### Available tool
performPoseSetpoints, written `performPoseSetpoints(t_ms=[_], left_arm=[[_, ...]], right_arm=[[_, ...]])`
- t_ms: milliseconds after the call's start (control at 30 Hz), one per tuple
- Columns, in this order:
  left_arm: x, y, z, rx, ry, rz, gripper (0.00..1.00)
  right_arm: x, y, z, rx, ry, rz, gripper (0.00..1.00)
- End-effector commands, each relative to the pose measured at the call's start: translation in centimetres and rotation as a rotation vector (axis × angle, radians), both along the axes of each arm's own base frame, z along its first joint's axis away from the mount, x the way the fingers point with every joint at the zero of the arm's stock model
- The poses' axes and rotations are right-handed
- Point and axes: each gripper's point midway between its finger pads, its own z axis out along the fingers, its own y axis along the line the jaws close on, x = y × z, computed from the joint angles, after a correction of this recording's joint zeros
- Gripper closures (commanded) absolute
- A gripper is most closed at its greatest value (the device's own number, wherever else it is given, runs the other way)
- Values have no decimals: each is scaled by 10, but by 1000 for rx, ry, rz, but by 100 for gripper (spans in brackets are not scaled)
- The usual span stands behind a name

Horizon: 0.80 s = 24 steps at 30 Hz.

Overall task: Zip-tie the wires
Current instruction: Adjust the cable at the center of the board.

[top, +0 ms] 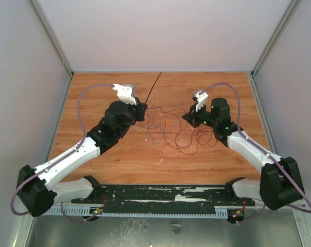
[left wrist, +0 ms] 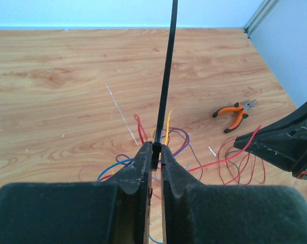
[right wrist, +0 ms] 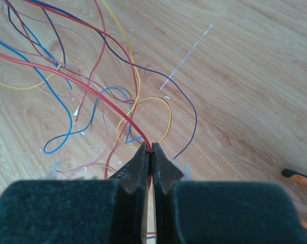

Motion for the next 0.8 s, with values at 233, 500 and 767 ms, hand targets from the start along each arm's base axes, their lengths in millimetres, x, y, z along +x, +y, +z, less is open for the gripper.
performPoseSetpoints(t_ms=[233, 500, 767], left_arm=[[2, 4, 13, -33, -27, 18, 100], [2, 5, 13, -32, -29, 19, 100], [1, 7, 12, -25, -31, 25, 100]], right_arm=[[-9, 32, 4, 24, 29, 117, 100], [-1, 46, 7, 32, 40, 110, 100], [-14, 28, 1, -35, 23, 84, 59]])
